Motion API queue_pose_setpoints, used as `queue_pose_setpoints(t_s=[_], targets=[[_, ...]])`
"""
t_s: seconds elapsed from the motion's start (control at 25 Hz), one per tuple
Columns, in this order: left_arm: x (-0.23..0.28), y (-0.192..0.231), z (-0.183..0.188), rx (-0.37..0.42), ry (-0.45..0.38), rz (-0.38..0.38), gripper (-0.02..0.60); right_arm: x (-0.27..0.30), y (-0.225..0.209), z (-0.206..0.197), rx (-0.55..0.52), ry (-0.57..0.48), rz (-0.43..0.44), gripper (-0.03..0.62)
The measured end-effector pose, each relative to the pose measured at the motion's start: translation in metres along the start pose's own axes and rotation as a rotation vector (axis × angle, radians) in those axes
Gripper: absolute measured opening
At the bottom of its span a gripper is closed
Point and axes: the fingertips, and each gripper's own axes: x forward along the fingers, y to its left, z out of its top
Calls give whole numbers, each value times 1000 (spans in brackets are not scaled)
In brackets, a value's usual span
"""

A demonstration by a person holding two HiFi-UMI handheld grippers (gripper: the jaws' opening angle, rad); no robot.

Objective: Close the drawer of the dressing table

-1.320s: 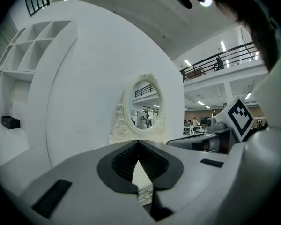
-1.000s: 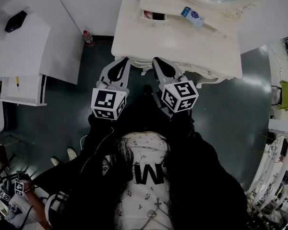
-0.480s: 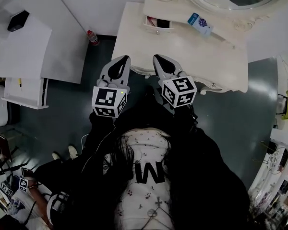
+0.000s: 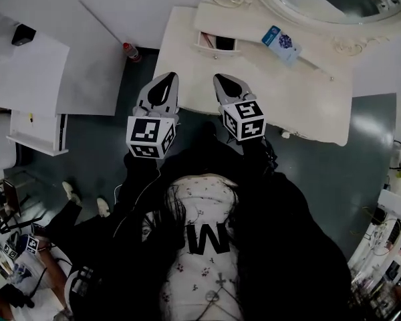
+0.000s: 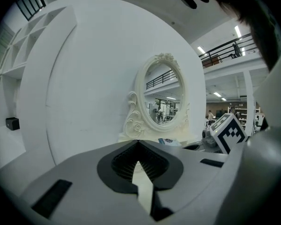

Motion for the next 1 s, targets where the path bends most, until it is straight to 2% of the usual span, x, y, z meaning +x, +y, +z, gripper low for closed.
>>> queue_pose_setpoints(t_s=[0.2, 0.44, 0.48, 0.56, 0.68, 1.0], targets=[[20, 4, -1, 0, 24, 40, 0, 29, -35, -28, 32, 72, -8, 9], [38, 9, -2, 0, 41, 79, 0, 64, -58, -59, 77, 156, 35, 9], [41, 9, -1, 0, 42, 86, 0, 69, -61, -63, 80, 167, 40, 13], [44, 12, -1, -1, 43, 103, 0, 79, -67, -68, 80, 186, 46, 63], [49, 16, -2, -8, 49, 127, 0, 92, -76, -74, 63, 209, 40, 63], [58, 23, -6, -6, 91, 114, 0, 120, -99, -88, 27, 280, -14, 78]])
